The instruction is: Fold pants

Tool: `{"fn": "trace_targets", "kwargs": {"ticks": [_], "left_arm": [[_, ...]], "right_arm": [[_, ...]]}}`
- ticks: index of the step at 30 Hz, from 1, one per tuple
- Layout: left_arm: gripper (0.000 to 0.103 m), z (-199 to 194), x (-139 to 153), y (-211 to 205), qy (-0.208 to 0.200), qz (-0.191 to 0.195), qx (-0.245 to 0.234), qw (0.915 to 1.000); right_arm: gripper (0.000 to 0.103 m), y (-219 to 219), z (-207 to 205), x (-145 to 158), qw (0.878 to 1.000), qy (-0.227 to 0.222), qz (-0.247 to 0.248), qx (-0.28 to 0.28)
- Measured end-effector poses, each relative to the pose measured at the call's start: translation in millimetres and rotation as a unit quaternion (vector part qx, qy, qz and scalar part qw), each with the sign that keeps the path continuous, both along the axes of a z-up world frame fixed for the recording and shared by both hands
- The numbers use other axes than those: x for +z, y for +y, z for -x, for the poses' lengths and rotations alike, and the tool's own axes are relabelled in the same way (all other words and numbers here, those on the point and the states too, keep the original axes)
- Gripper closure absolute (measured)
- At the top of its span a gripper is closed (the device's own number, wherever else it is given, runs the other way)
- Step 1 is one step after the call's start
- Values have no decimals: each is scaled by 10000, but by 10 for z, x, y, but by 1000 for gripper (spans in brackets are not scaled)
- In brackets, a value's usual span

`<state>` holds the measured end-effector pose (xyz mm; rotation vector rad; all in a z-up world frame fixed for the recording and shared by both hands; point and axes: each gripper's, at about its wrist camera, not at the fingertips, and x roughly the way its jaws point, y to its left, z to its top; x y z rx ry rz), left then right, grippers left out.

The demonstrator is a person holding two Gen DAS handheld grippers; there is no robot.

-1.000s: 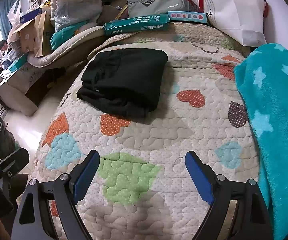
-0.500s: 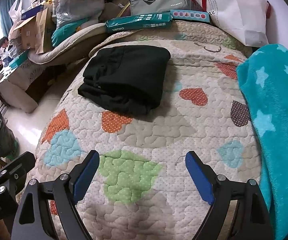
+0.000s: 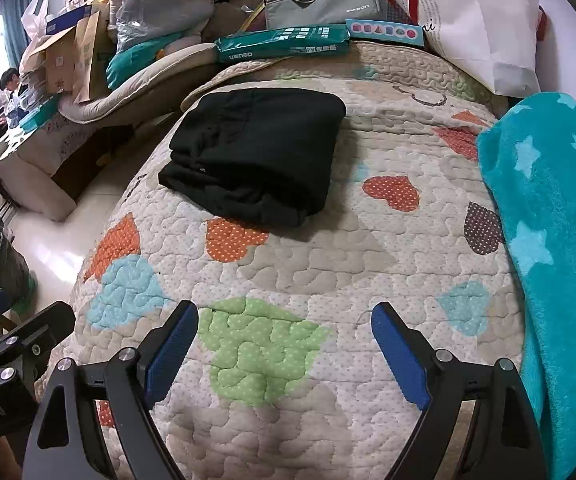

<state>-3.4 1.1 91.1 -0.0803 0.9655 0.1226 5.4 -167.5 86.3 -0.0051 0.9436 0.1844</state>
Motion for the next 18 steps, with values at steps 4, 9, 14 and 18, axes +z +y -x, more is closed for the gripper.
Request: {"fn": "trace_targets", "kwargs": {"ticks": [4, 9, 14, 18], "left_arm": [[0, -15, -50, 6, 65, 11, -16, 10000], [0, -10, -71, 21, 88, -9, 11, 10000], [0, -1, -65, 33, 75, -31, 12, 10000], [0, 11, -49, 34, 51, -22, -31, 10000]], "right_arm": [[11, 4, 2, 1, 10000, 2, 4, -3], [11, 22, 12, -8, 10000, -2, 27, 41], [10, 26, 16, -11, 10000, 7, 45, 65], [10, 29, 23, -6, 10000, -11, 64, 57]]}}
